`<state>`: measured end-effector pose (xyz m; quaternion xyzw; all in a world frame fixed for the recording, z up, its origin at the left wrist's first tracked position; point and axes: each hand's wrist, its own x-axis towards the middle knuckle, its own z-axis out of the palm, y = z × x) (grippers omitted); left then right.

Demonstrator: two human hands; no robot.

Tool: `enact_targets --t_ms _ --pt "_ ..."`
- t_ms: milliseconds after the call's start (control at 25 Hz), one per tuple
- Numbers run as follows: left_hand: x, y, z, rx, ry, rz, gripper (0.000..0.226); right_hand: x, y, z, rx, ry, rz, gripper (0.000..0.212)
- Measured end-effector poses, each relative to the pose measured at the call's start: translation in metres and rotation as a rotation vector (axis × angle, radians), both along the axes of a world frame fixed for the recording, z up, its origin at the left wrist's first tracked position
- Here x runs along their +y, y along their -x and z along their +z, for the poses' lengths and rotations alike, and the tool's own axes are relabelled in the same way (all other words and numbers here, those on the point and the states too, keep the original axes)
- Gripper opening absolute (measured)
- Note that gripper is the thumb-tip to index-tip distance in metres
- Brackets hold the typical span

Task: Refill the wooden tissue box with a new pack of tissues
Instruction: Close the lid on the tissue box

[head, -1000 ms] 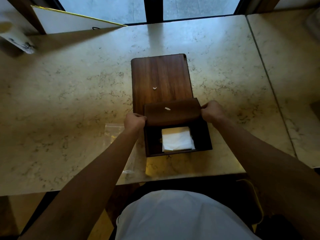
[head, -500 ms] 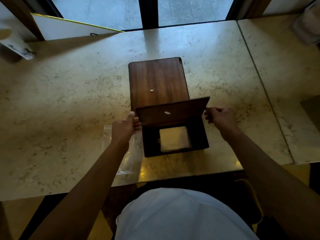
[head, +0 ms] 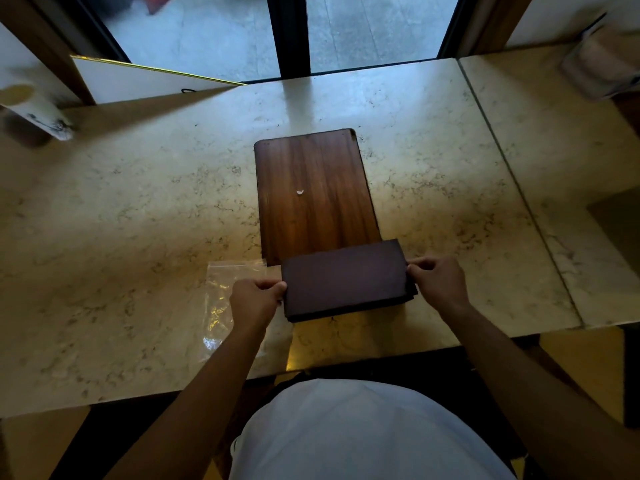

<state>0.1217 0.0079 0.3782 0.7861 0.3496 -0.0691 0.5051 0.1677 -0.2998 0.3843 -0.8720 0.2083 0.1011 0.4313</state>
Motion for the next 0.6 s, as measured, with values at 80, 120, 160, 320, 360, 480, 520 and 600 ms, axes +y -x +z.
enact_targets --t_ms 80,120,160,320,360,480,520,600 --pt "-0.003 0.0 -0.002 -0.007 -0.067 -0.015 0.008 0.005 0.006 -0.006 -0.046 0.063 0.032 0.022" --pt "-0.005 0.0 -0.002 -0.017 -0.102 -0.027 0.008 0.006 0.009 -0.008 -0.07 0.077 0.051 0.024" --pt "-0.006 0.0 -0.003 -0.03 -0.14 -0.048 0.009 0.007 0.011 -0.009 -0.096 0.092 0.073 0.026" --pt "-0.008 0.002 -0.006 -0.07 -0.213 -0.084 0.009 0.01 0.014 -0.012 -0.165 0.237 0.208 0.024" --pt "-0.008 0.003 -0.006 -0.071 -0.209 -0.085 0.009 0.009 0.014 -0.013 -0.159 0.263 0.226 0.024" --pt "-0.005 0.002 -0.01 0.009 -0.098 -0.062 0.005 0.006 0.01 -0.011 -0.09 0.198 0.178 0.026" --pt "-0.005 -0.001 -0.011 0.069 -0.014 -0.042 0.007 0.004 0.006 -0.011 -0.045 0.171 0.152 0.025" --pt "-0.008 -0.008 -0.012 0.189 0.122 -0.011 0.022 0.004 -0.004 -0.01 0.104 0.041 0.054 0.027"
